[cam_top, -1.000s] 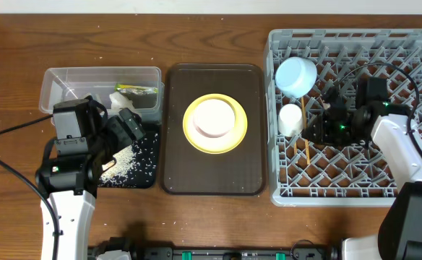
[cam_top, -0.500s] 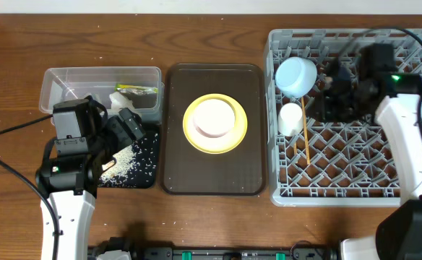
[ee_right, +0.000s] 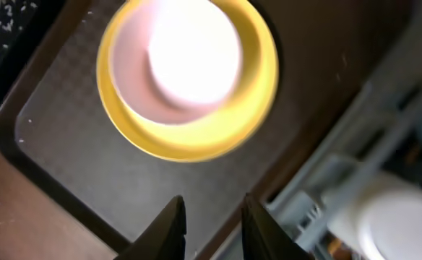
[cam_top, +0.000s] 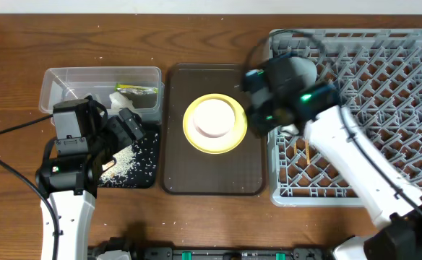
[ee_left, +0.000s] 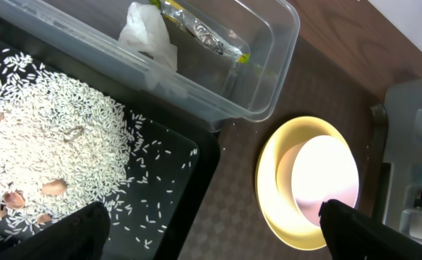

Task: Sort waste into correct bins and load items into the dishwasher rack
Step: 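Move the right gripper left and grasp the pink plate rim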

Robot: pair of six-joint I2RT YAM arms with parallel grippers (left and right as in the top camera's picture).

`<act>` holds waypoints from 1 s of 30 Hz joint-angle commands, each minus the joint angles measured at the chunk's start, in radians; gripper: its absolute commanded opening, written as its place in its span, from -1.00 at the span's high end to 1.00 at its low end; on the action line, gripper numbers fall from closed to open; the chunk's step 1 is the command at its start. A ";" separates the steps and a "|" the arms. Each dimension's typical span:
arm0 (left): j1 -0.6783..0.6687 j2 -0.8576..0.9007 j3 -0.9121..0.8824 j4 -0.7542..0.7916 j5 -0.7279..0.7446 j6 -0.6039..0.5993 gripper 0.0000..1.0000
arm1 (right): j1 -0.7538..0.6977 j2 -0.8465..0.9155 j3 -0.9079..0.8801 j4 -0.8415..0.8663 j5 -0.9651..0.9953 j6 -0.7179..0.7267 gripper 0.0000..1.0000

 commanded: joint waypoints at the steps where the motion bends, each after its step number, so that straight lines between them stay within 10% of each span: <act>1: 0.004 0.001 0.022 0.000 -0.002 0.013 -0.91 | 0.089 0.006 0.011 0.040 0.224 0.040 0.50; 30: 0.004 0.001 0.022 0.000 -0.002 0.013 -0.91 | 0.228 0.325 0.010 0.273 -0.020 -0.142 0.37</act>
